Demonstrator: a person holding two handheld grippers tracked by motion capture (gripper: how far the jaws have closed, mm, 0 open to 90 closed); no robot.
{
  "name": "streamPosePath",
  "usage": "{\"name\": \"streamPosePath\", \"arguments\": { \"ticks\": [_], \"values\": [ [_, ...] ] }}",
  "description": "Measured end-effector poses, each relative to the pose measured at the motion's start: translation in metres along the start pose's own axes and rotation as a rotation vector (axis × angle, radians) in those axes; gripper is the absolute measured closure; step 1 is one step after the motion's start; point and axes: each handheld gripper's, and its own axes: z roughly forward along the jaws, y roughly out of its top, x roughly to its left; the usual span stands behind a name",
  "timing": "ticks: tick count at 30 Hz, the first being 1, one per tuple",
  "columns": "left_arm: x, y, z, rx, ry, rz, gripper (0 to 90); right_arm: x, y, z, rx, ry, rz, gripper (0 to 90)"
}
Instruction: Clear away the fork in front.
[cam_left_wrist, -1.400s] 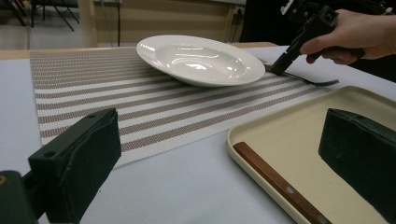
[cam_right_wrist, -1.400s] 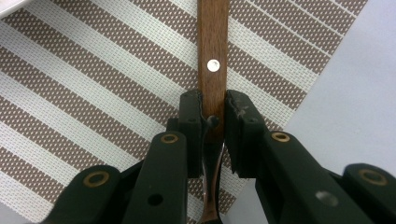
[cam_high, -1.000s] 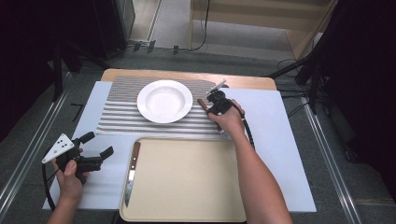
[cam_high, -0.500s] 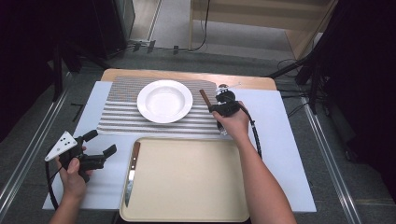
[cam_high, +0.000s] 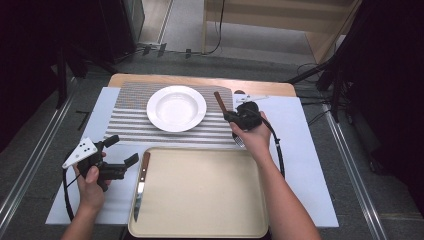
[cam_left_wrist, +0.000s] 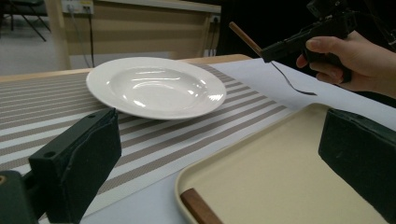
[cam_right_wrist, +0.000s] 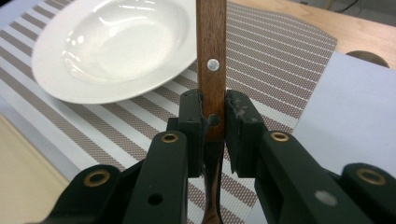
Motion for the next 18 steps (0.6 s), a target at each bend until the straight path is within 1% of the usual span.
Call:
{"name": "streamPosePath", "arguments": {
  "ticks": [3, 4, 6, 8, 10, 12, 16, 18],
  "values": [
    [-0.007, 0.004, 0.007, 0.003, -0.027, 0.004, 0.0, 0.004, -0.004, -0.009, -0.029, 0.010, -0.009, 76.5],
    [-0.009, 0.006, 0.009, 0.000, -0.035, -0.002, 0.0, 0.006, -0.006, -0.012, -0.041, 0.015, -0.010, 76.5],
    [-0.012, 0.008, 0.015, 0.004, -0.064, -0.006, 0.0, 0.009, -0.009, -0.018, -0.064, 0.024, -0.014, 76.4],
    [-0.017, 0.010, 0.021, 0.005, -0.074, 0.000, 0.0, 0.013, -0.013, -0.024, -0.090, 0.039, -0.014, 76.4],
    [-0.022, 0.011, 0.027, 0.006, -0.085, -0.001, 0.0, 0.017, -0.016, -0.029, -0.107, 0.037, -0.024, 76.4],
    [-0.027, 0.013, 0.033, 0.012, -0.098, 0.006, 0.0, 0.022, -0.020, -0.034, -0.128, 0.044, -0.026, 76.4],
    [-0.037, 0.018, 0.045, 0.010, -0.128, -0.003, 0.0, 0.030, -0.027, -0.043, -0.161, 0.063, -0.029, 76.5],
    [-0.042, 0.021, 0.052, 0.008, -0.139, -0.007, 0.0, 0.034, -0.030, -0.046, -0.174, 0.070, -0.040, 76.4]
  ]
}}
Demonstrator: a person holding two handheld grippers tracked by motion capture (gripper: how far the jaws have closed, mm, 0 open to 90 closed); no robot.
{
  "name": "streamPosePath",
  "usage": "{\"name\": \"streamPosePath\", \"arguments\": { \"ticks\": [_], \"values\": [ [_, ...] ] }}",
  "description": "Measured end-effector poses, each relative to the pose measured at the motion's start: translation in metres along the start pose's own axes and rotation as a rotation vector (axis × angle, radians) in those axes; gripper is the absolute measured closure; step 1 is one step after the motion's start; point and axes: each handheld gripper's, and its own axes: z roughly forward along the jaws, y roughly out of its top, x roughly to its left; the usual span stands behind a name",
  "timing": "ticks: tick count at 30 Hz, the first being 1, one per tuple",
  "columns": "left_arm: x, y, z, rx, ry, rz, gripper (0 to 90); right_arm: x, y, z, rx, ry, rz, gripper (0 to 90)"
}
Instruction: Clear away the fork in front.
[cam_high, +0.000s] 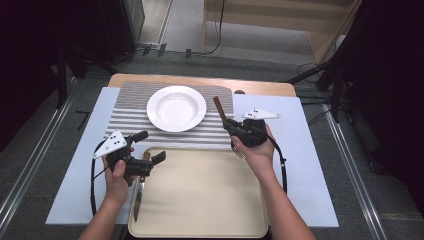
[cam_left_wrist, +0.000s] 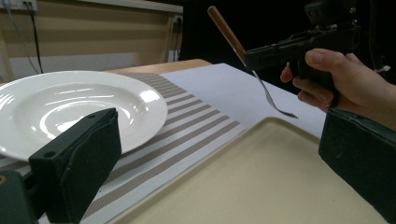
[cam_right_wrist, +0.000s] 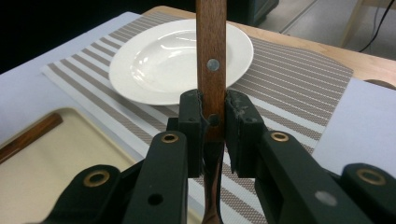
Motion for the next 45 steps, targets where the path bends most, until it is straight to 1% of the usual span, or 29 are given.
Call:
{"name": "streamPosePath", "arguments": {
  "ticks": [2, 5, 7, 9, 10, 11, 13, 14, 17, 19, 20, 21, 23, 24, 25, 29, 30, 31, 33, 35, 36, 38, 39, 41, 45],
  "values": [
    [-0.004, 0.003, 0.007, -0.004, -0.007, -0.007, 0.0, 0.005, -0.002, -0.004, -0.010, 0.010, -0.006, 76.4],
    [-0.010, 0.006, 0.016, -0.011, -0.033, -0.027, 0.0, 0.014, -0.005, -0.010, -0.025, 0.025, -0.018, 76.4],
    [-0.014, 0.007, 0.020, -0.012, -0.046, -0.031, 0.0, 0.020, -0.007, -0.013, -0.030, 0.035, -0.032, 76.4],
    [-0.018, 0.008, 0.025, -0.012, -0.051, -0.036, 0.0, 0.026, -0.009, -0.017, -0.036, 0.044, -0.042, 76.4],
    [-0.019, 0.008, 0.026, -0.014, -0.059, -0.038, 0.0, 0.029, -0.011, -0.019, -0.046, 0.050, -0.039, 76.4],
    [-0.021, 0.008, 0.028, -0.023, -0.076, -0.044, 0.0, 0.032, -0.012, -0.021, -0.052, 0.058, -0.040, 76.4],
    [-0.025, 0.009, 0.031, -0.015, -0.084, -0.052, 0.0, 0.037, -0.016, -0.024, -0.062, 0.067, -0.042, 76.4],
    [-0.028, 0.009, 0.032, -0.012, -0.088, -0.064, 0.0, 0.040, -0.017, -0.026, -0.066, 0.073, -0.043, 76.4],
    [-0.034, 0.012, 0.035, -0.014, -0.092, -0.088, 6.2, 0.051, -0.023, -0.030, -0.076, 0.086, -0.054, 76.4],
    [-0.037, 0.014, 0.037, -0.006, -0.093, -0.105, 12.8, 0.057, -0.027, -0.032, -0.084, 0.095, -0.058, 76.4],
    [-0.038, 0.014, 0.038, -0.001, -0.099, -0.111, 12.9, 0.060, -0.029, -0.032, -0.091, 0.097, -0.054, 76.4],
    [-0.039, 0.014, 0.038, 0.002, -0.095, -0.114, 14.9, 0.063, -0.031, -0.033, -0.096, 0.103, -0.052, 76.4],
    [-0.041, 0.014, 0.039, 0.000, -0.075, -0.121, 22.4, 0.069, -0.034, -0.032, -0.087, 0.097, -0.070, 76.4],
    [-0.042, 0.013, 0.040, 0.000, -0.072, -0.127, 26.4, 0.072, -0.035, -0.033, -0.090, 0.101, -0.073, 76.4],
    [-0.043, 0.012, 0.041, 0.007, -0.073, -0.126, 30.0, 0.074, -0.036, -0.033, -0.094, 0.106, -0.067, 76.4],
    [-0.047, 0.009, 0.045, 0.019, -0.094, -0.149, 39.1, 0.085, -0.039, -0.032, -0.109, 0.118, -0.069, 76.4],
    [-0.048, 0.008, 0.046, 0.016, -0.102, -0.157, 41.7, 0.088, -0.039, -0.032, -0.109, 0.118, -0.078, 76.3],
    [-0.049, 0.008, 0.047, 0.014, -0.111, -0.163, 42.7, 0.092, -0.040, -0.031, -0.112, 0.118, -0.085, 76.3],
    [-0.051, 0.008, 0.047, 0.013, -0.116, -0.159, 46.4, 0.097, -0.041, -0.030, -0.111, 0.124, -0.094, 76.3],
    [-0.053, 0.008, 0.046, 0.001, -0.115, -0.158, 47.5, 0.102, -0.043, -0.028, -0.111, 0.122, -0.104, 76.3],
    [-0.053, 0.008, 0.046, -0.004, -0.119, -0.161, 49.9, 0.104, -0.044, -0.027, -0.109, 0.123, -0.102, 76.3],
    [-0.054, 0.009, 0.046, -0.006, -0.110, -0.165, 52.8, 0.107, -0.046, -0.026, -0.113, 0.117, -0.111, 76.3],
    [-0.054, 0.009, 0.045, -0.006, -0.112, -0.169, 53.7, 0.108, -0.046, -0.026, -0.115, 0.119, -0.112, 76.3],
    [-0.054, 0.008, 0.046, -0.014, -0.118, -0.186, 55.6, 0.112, -0.048, -0.025, -0.122, 0.108, -0.125, 76.3],
    [-0.053, 0.007, 0.047, -0.010, -0.124, -0.210, 59.8, 0.118, -0.050, -0.024, -0.127, 0.097, -0.129, 76.3]
  ]
}}
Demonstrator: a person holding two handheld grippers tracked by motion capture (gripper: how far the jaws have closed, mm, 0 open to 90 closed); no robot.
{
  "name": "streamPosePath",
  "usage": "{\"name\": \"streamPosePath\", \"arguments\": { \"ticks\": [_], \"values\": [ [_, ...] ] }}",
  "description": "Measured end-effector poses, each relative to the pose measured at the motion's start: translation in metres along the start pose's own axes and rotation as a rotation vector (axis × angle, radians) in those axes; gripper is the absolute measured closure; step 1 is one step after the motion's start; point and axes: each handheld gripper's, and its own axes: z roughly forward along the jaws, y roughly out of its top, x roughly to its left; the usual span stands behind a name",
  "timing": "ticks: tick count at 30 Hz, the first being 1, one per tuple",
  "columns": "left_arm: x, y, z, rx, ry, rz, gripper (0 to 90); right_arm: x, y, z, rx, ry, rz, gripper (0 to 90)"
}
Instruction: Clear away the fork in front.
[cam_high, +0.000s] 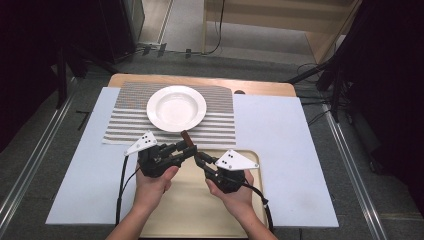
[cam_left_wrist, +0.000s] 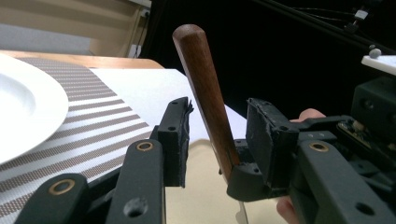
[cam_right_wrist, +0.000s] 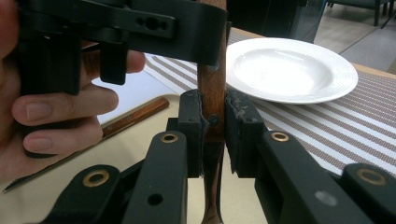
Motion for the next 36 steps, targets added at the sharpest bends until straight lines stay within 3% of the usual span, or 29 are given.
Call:
{"name": "streamPosePath", "arguments": {
  "ticks": [4, 6, 9, 11, 12, 14, 17, 20, 23, 28, 32, 36],
  "values": [
    [0.000, -0.001, 0.000, 0.002, -0.012, -0.004, 64.5, 0.007, -0.001, 0.001, -0.009, -0.016, -0.007, 76.3],
    [0.001, -0.001, 0.000, 0.002, -0.010, -0.013, 71.0, 0.010, -0.001, 0.001, -0.014, -0.026, -0.016, 76.3],
    [0.005, -0.001, -0.001, -0.001, -0.066, -0.054, 75.9, 0.010, -0.001, 0.003, -0.017, -0.018, -0.003, 75.9],
    [0.003, -0.001, -0.003, -0.011, -0.045, -0.039, 78.0, 0.010, -0.003, 0.004, -0.030, -0.012, -0.002, 75.7],
    [0.003, 0.000, -0.005, -0.021, -0.050, -0.035, 78.5, 0.011, -0.004, 0.004, -0.045, -0.005, -0.003, 72.7],
    [0.003, 0.001, -0.008, -0.035, -0.068, -0.038, 78.8, 0.009, -0.004, 0.004, -0.062, 0.032, 0.003, 58.0],
    [0.006, 0.003, -0.012, -0.049, -0.069, -0.038, 78.9, 0.006, -0.004, 0.002, -0.077, 0.048, -0.004, 44.3],
    [0.010, 0.004, -0.017, -0.050, -0.065, -0.041, 79.1, 0.000, -0.007, -0.004, -0.085, 0.041, -0.031, 42.7],
    [0.013, 0.005, -0.021, -0.047, -0.066, -0.037, 79.3, -0.009, -0.010, -0.014, -0.092, 0.015, -0.007, 41.6],
    [0.016, 0.006, -0.030, -0.037, -0.082, -0.022, 79.3, -0.028, -0.015, -0.036, -0.111, -0.068, 0.016, 33.5],
    [0.020, 0.006, -0.036, -0.029, -0.082, -0.029, 79.4, -0.048, -0.022, -0.053, -0.098, -0.134, 0.064, 23.1],
    [0.022, 0.005, -0.041, -0.020, -0.077, -0.028, 79.4, -0.069, -0.033, -0.072, -0.115, -0.166, 0.105, 18.6]
  ]
}}
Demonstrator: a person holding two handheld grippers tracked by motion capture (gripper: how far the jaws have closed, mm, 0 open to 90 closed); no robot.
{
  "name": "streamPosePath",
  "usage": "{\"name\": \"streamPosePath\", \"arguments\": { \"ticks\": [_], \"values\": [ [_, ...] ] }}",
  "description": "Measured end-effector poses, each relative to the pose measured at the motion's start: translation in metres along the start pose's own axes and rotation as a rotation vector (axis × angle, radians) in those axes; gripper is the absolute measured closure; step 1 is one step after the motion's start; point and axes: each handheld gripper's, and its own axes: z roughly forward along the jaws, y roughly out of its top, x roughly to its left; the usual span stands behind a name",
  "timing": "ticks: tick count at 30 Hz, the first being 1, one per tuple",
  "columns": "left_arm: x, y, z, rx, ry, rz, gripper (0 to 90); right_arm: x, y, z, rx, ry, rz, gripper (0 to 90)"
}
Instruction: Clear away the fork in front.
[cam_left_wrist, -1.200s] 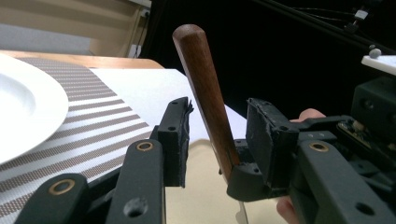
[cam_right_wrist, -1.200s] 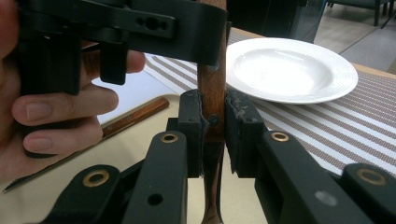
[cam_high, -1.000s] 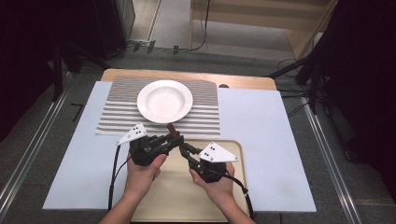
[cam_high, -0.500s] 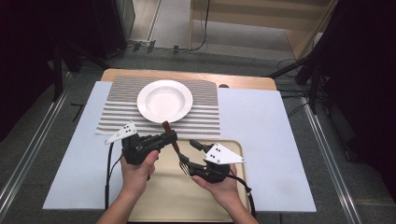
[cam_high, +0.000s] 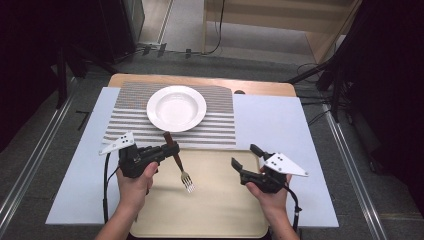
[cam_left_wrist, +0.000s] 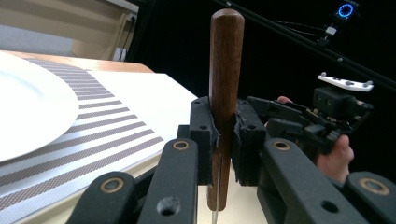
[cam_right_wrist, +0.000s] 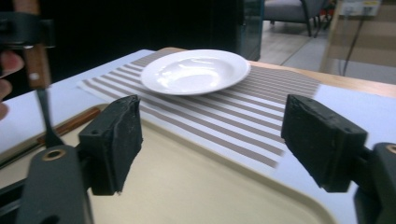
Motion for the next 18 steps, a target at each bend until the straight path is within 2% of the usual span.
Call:
{"name": "streamPosePath", "arguments": {
  "ticks": [4, 7, 9, 11, 12, 13, 14, 16, 18],
  "values": [
    [0.001, -0.001, -0.003, 0.012, 0.006, 0.004, 79.4, -0.020, -0.006, -0.017, -0.002, -0.041, 0.013, 11.0],
    [0.003, -0.001, -0.006, 0.019, 0.005, -0.003, 79.4, -0.032, -0.011, -0.030, -0.001, -0.070, 0.014, 11.0],
    [0.004, -0.002, -0.007, 0.022, 0.004, -0.001, 79.5, -0.038, -0.014, -0.037, -0.007, -0.088, 0.031, 11.0],
    [0.003, -0.002, -0.008, 0.025, -0.002, -0.001, 79.5, -0.043, -0.016, -0.044, -0.007, -0.125, 0.026, 10.8],
    [0.003, -0.002, -0.009, 0.030, -0.001, 0.001, 79.5, -0.045, -0.018, -0.047, -0.006, -0.135, 0.025, 5.0],
    [0.003, -0.002, -0.009, 0.034, -0.002, 0.005, 79.5, -0.047, -0.019, -0.050, 0.001, -0.124, 0.019, 0.0],
    [0.003, -0.002, -0.009, 0.037, -0.003, 0.006, 79.5, -0.050, -0.020, -0.053, 0.007, -0.111, 0.022, 0.0],
    [0.004, -0.002, -0.010, 0.045, -0.008, 0.003, 79.5, -0.054, -0.022, -0.058, 0.014, -0.121, 0.015, 0.0],
    [0.004, -0.002, -0.011, 0.050, -0.011, 0.001, 79.5, -0.059, -0.024, -0.063, 0.003, -0.132, 0.031, 0.0]
  ]
}}
